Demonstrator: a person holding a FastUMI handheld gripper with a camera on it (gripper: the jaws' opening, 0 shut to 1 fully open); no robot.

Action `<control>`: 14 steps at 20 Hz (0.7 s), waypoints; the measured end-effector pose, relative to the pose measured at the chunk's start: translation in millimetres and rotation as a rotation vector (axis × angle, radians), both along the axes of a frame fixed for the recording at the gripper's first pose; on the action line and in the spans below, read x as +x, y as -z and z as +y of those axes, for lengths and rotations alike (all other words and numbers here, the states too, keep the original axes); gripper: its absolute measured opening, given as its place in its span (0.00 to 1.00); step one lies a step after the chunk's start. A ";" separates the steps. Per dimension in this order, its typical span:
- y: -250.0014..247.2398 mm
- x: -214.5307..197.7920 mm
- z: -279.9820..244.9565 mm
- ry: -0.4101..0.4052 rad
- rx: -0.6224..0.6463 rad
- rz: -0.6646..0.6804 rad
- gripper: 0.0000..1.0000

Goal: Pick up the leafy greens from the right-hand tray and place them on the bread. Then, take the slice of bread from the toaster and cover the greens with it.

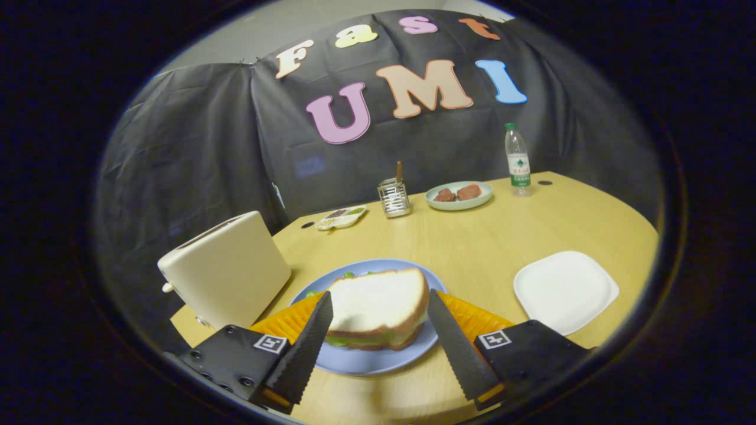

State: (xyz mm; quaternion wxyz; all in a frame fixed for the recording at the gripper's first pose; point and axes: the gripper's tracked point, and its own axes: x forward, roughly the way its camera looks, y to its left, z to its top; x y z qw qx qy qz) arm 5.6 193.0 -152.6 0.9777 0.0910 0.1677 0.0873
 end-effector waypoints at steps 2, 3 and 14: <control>-15.3 -3.6 -4.3 -0.008 -0.003 -0.031 1.00; -22.9 -6.1 -2.6 -0.021 0.018 -0.038 1.00; -157.3 3.9 -54.1 0.030 -0.054 -0.271 1.00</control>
